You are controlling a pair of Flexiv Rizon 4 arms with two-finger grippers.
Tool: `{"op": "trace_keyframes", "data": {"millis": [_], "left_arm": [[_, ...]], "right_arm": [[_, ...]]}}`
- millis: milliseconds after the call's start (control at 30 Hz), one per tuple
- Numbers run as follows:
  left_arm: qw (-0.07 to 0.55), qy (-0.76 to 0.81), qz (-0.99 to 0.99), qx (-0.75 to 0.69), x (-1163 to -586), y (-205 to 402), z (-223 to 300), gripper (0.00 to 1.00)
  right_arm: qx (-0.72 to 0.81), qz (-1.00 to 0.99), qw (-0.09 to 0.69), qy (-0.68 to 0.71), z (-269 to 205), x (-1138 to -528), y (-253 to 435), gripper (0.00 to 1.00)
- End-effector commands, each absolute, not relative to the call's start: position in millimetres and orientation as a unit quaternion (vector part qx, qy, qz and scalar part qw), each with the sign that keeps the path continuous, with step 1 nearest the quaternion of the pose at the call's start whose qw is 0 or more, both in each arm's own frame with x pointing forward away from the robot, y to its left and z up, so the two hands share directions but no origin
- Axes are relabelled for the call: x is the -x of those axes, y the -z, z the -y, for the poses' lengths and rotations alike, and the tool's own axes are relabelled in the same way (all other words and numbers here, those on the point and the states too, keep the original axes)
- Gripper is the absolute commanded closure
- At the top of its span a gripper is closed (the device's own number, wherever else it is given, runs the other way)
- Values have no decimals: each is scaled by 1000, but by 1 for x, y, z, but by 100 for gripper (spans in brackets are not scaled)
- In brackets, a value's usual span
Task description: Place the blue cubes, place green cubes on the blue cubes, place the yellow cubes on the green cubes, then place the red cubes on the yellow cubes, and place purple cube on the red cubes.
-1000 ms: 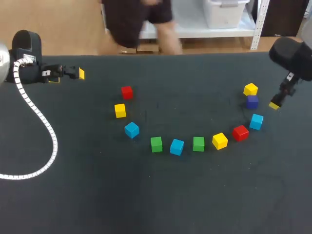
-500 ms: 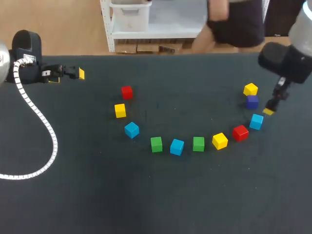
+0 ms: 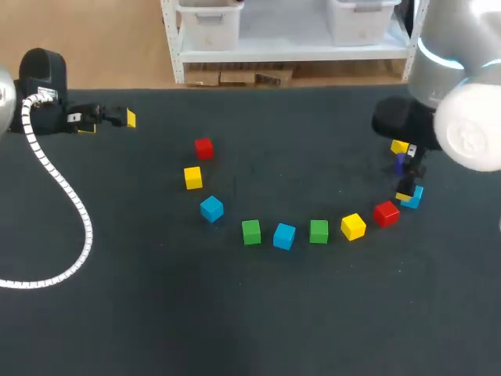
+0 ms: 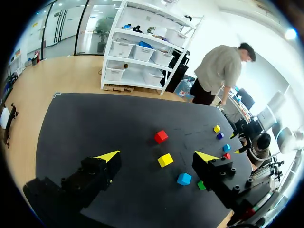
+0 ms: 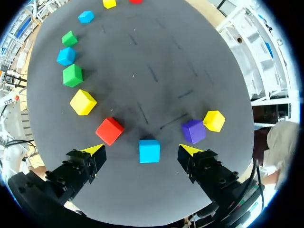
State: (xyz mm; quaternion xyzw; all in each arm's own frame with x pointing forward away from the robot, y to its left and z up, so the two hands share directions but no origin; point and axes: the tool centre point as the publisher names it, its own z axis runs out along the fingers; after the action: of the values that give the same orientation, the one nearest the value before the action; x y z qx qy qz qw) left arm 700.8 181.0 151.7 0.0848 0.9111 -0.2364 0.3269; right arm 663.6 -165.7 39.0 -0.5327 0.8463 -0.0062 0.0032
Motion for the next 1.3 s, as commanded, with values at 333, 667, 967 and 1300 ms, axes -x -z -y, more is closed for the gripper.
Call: {"op": "trace_keyframes", "data": {"millis": [333, 667, 967, 1300], "left_arm": [[330, 241, -908, -87, -700, -150, -184, 0], [330, 241, -908, -87, -700, -150, -184, 0], [330, 241, -908, -87, -700, -150, -184, 0], [330, 241, -908, -87, -700, -150, -184, 0]], "right_arm": [[514, -858, -13, 0, 188, -668, -20, 0], [516, -856, -24, -2, 189, -671, -8, 0], [514, -857, -32, -3, 191, -674, 1, 14], [510, -860, -32, -13, 191, -675, 8, 51]]}}
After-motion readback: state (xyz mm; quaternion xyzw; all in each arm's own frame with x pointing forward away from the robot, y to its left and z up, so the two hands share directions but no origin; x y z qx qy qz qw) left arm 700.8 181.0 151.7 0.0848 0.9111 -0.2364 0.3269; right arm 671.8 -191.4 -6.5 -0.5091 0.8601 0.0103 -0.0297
